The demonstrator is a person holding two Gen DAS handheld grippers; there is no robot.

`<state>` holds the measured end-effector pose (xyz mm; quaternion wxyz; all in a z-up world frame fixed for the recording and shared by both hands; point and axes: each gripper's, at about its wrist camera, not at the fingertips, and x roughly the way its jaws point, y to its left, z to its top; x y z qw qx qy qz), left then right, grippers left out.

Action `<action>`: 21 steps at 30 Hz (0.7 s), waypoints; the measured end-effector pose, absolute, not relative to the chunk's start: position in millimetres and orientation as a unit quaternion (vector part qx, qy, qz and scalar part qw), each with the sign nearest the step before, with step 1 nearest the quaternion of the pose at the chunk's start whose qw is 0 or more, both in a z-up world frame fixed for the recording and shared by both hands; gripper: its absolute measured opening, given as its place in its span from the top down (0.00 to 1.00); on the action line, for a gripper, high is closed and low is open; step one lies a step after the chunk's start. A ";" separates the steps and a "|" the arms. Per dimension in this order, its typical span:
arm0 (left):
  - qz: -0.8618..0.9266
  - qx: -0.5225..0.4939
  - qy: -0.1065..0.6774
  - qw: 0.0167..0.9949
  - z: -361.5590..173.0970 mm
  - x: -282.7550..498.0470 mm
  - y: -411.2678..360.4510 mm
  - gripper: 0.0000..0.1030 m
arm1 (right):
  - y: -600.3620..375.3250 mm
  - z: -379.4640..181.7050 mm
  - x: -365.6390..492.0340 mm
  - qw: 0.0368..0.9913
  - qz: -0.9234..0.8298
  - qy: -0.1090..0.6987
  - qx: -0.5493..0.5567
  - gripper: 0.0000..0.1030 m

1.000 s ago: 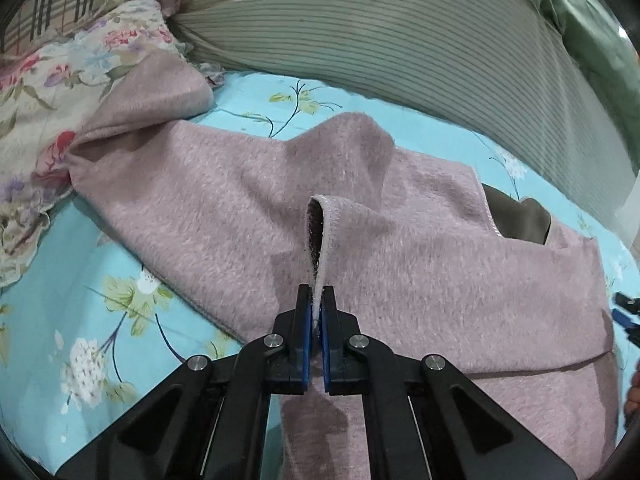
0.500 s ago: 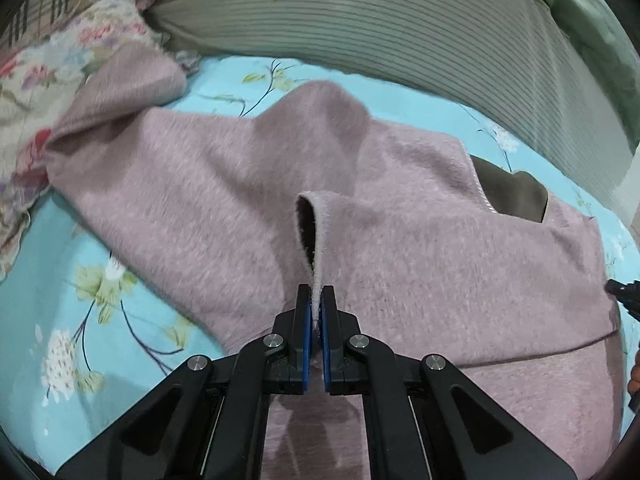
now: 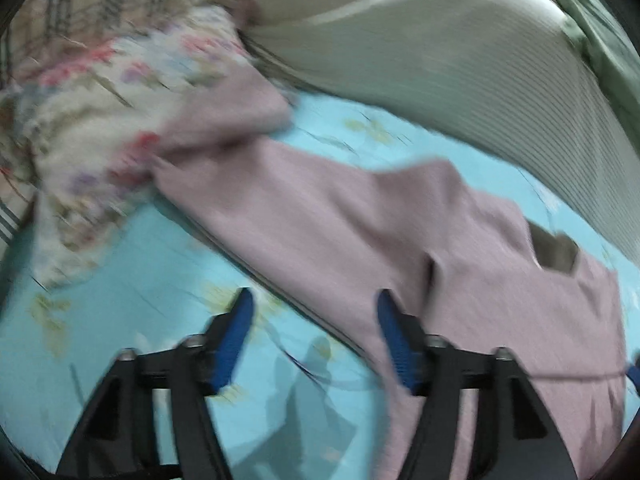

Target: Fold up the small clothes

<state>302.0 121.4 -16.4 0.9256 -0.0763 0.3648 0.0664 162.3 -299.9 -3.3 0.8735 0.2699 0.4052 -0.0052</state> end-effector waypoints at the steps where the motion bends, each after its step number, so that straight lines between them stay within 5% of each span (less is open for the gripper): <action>1: 0.087 -0.067 0.357 0.928 -10.6 308.6 129.9 0.23 | -292.9 -4.0 159.5 0.872 0.005 0.409 0.270 0.31; 6: 0.174 0.069 0.327 0.926 -0.7 358.7 137.9 0.09 | -273.6 -18.9 149.5 0.856 0.026 0.432 0.284 0.31; 12: 0.256 0.312 0.311 0.861 -33.5 434.7 137.8 0.08 | -289.5 -24.4 139.1 0.847 -0.001 0.437 0.304 0.31; 18: 0.269 0.319 0.359 0.835 -54.0 476.0 162.3 0.09 | -292.3 -23.0 145.6 0.846 -0.007 0.438 0.305 0.31; 20: 0.270 0.269 0.379 0.843 -46.9 488.7 181.9 0.30 | -288.8 -23.9 146.8 0.846 -0.002 0.438 0.304 0.31; 21: 0.263 0.237 0.395 0.848 -42.7 493.5 192.4 0.60 | -286.2 -24.2 146.2 0.846 0.001 0.438 0.303 0.31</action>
